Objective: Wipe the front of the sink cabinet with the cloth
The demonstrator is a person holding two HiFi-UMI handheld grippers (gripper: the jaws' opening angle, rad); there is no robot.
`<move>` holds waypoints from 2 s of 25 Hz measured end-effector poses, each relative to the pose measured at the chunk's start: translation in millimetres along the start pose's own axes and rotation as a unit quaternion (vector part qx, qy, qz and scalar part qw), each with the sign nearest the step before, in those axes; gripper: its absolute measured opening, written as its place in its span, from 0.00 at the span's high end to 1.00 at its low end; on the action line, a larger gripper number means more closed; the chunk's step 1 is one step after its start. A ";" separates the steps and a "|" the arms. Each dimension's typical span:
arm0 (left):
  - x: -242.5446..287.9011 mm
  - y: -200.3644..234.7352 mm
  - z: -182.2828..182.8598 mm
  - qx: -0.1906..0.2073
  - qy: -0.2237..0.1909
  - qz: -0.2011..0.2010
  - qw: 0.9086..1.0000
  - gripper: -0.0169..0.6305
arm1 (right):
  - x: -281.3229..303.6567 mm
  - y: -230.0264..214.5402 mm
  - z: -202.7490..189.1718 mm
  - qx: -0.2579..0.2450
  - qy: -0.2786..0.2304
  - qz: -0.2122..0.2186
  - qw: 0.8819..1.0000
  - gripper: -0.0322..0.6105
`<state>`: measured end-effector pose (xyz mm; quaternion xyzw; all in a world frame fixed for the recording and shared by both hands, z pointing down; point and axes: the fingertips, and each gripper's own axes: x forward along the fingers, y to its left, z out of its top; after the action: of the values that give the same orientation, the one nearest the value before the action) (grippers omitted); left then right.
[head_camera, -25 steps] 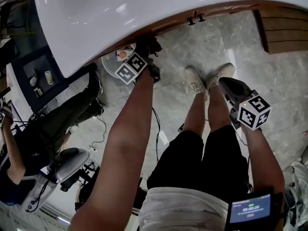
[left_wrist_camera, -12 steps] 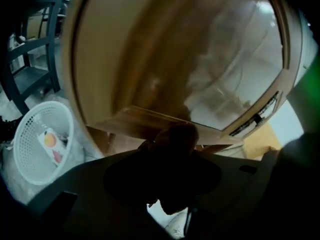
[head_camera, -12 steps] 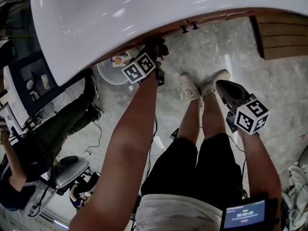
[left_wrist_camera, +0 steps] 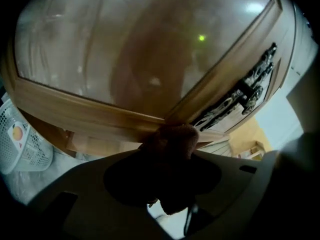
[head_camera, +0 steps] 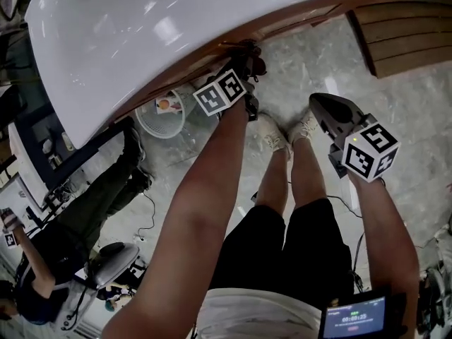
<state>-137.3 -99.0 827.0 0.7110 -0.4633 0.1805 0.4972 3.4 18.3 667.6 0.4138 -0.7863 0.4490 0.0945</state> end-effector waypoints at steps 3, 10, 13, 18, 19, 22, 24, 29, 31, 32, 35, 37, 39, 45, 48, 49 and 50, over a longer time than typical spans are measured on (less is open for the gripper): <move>2.8 -19.6 7.1 0.001 -0.016 -0.020 1.000 0.70 | -1.9 0.4 10.2 -0.008 -0.004 0.004 1.000 0.93; -37.0 -84.2 -2.5 0.082 -0.003 -0.086 0.993 0.70 | -33.5 5.7 16.7 -0.009 -0.008 -0.007 1.000 0.93; -62.2 -83.3 -4.3 0.106 0.016 -0.090 0.990 0.70 | -27.4 8.9 16.0 -0.009 -0.004 -0.003 1.000 0.93; -113.0 -94.4 22.5 0.161 0.014 -0.088 0.983 0.70 | -7.8 41.4 41.9 -0.034 -0.007 0.046 0.998 0.93; -126.1 -99.8 25.0 0.168 0.011 -0.091 0.982 0.70 | -9.0 49.9 45.4 -0.043 -0.003 0.051 0.998 0.93; -167.2 -108.0 35.9 0.193 -0.001 -0.098 0.976 0.70 | -12.7 76.1 56.3 -0.060 0.003 0.058 0.996 0.93; -193.9 -109.7 45.2 0.202 -0.007 -0.097 0.975 0.70 | -14.8 92.3 65.0 -0.066 0.005 0.062 0.996 0.93; -249.0 -114.8 58.9 0.201 -0.030 -0.092 0.975 0.70 | -22.5 120.4 85.0 -0.087 0.008 0.066 0.994 0.93; -271.9 -113.5 61.4 0.191 -0.042 -0.089 0.977 0.70 | -27.9 130.0 88.9 -0.094 0.010 0.060 0.994 0.93; -284.8 -110.7 60.6 0.184 -0.046 -0.087 0.978 0.70 | -31.6 135.7 89.4 -0.093 0.010 0.056 0.994 0.93; -322.4 -97.1 62.1 0.162 -0.062 -0.074 0.982 0.70 | -42.8 154.7 98.9 -0.084 -0.008 0.051 0.995 0.93; -346.3 -88.8 65.8 0.154 -0.077 -0.064 0.983 0.70 | -51.3 168.5 110.5 -0.083 -0.024 0.053 0.995 0.93; -373.9 -82.2 61.9 0.148 -0.082 -0.055 0.984 0.70 | -64.5 183.5 111.7 -0.079 -0.030 0.051 0.995 0.93; -429.3 -86.0 80.6 0.155 -0.127 -0.045 0.979 0.70 | -91.7 211.2 136.0 -0.111 -0.040 0.048 0.992 0.93; -453.4 -106.0 77.8 0.188 -0.128 -0.059 0.972 0.70 | -109.6 230.6 138.0 -0.127 -0.039 0.049 0.990 0.93; -459.7 -113.8 77.0 0.200 -0.128 -0.065 0.969 0.70 | -114.3 237.8 139.8 -0.136 -0.038 0.052 0.989 0.93; -464.9 -121.0 77.2 0.208 -0.130 -0.070 0.967 0.70 | -118.1 244.9 143.0 -0.147 -0.037 0.056 0.987 0.93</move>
<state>-286.6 65.5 394.1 0.8469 -0.4252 0.1438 0.2851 -69.3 35.4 369.6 0.3672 -0.8685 0.3179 0.0996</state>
